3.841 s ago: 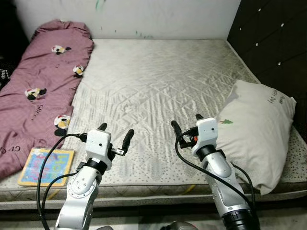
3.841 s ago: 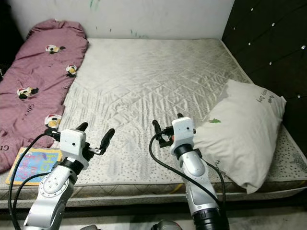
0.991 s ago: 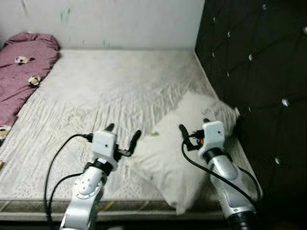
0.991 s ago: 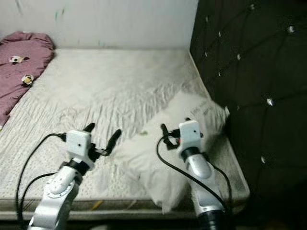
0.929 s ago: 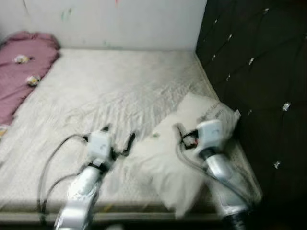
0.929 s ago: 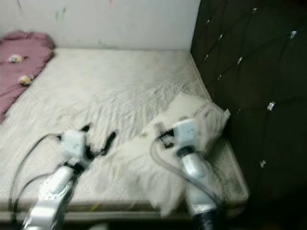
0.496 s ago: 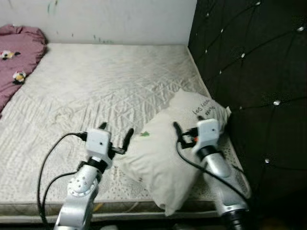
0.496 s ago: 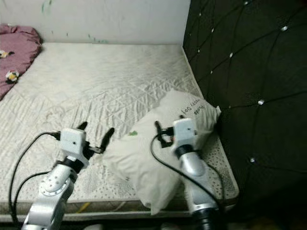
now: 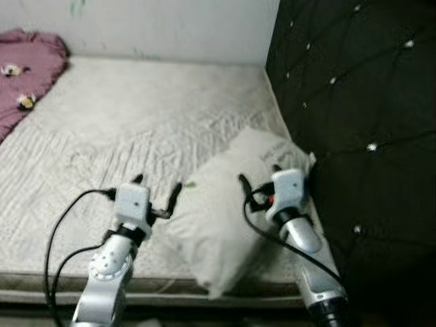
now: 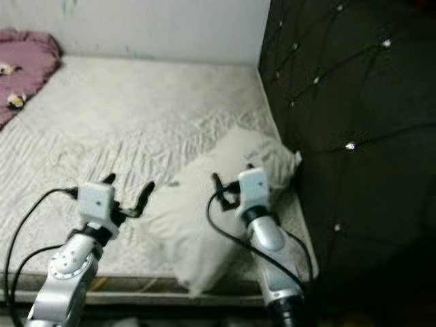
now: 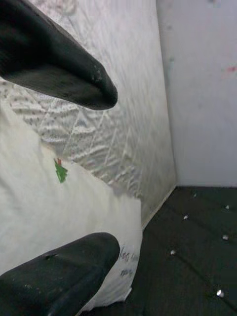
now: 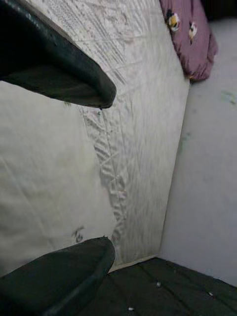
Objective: Clean up the room
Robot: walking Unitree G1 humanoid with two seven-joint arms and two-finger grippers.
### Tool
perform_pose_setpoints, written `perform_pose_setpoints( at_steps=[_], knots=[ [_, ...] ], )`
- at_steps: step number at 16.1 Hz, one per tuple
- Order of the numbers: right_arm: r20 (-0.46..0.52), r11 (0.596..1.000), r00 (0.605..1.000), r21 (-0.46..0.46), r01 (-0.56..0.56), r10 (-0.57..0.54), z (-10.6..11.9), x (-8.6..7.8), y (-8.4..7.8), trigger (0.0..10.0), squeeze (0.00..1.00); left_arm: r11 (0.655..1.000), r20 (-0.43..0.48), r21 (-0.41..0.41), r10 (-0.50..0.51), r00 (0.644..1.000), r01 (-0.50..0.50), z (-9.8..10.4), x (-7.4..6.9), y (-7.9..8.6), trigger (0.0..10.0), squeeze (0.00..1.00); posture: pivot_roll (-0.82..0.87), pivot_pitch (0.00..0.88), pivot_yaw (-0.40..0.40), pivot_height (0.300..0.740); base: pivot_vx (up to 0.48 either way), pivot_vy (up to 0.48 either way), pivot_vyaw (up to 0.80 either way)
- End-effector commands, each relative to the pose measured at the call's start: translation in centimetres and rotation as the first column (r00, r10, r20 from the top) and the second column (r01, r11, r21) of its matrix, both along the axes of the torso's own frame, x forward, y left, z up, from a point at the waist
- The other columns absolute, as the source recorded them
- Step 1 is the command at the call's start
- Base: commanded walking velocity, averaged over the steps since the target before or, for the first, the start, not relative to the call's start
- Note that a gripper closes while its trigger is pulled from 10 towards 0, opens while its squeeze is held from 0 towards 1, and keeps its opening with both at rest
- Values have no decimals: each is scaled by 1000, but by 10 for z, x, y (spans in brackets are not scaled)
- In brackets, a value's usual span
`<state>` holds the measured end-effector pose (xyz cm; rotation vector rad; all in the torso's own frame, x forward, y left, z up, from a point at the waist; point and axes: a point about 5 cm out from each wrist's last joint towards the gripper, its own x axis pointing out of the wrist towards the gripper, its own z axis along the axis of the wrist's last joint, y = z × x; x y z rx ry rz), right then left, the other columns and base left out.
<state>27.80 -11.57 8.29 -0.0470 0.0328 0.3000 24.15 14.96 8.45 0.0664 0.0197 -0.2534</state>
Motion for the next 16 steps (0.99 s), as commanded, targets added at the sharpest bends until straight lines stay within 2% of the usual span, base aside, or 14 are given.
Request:
perform_pose_setpoints(
  at_steps=[1,4,7,10,11,13,14,16],
  knots=[
    [-6,1000,1000,-14,26,-26,0,1,-9,10000,0,1000,-2,-9,-24,1000,24,0,0,-8,10000,0,-29,0,-19,740,0,0,0],
    [-6,999,1000,-17,28,-28,0,2,-10,10000,0,1000,-1,-22,-19,1000,19,1,1,-8,10000,0,-25,6,-27,740,0,0,0],
    [4,999,999,-31,35,-35,3,6,-12,10000,0,999,43,-13,33,999,-33,8,8,-3,10000,0,-5,19,-36,740,0,0,0],
    [15,999,999,-22,42,-41,5,6,-7,10000,0,984,66,77,158,985,-163,13,10,10,10000,0,11,32,-20,740,0,0,0],
    [13,999,999,-9,47,-47,4,4,-3,10000,0,981,22,46,186,982,-186,8,7,18,10000,0,8,32,-17,740,0,0,0],
    [7,999,999,-1,54,-54,3,3,-2,10000,0,977,2,33,212,977,-212,3,5,23,10000,0,-2,26,-15,740,0,0,-400],
    [4,998,998,7,59,-59,2,0,-4,10000,0,977,-9,25,214,977,-214,-1,0,22,10000,0,-10,14,-18,740,0,0,-800],
    [-1,998,998,5,61,-61,0,0,-6,10000,0,988,-10,26,153,988,-153,-3,-3,13,10000,0,-10,6,-23,740,0,0,0]
  ],
)
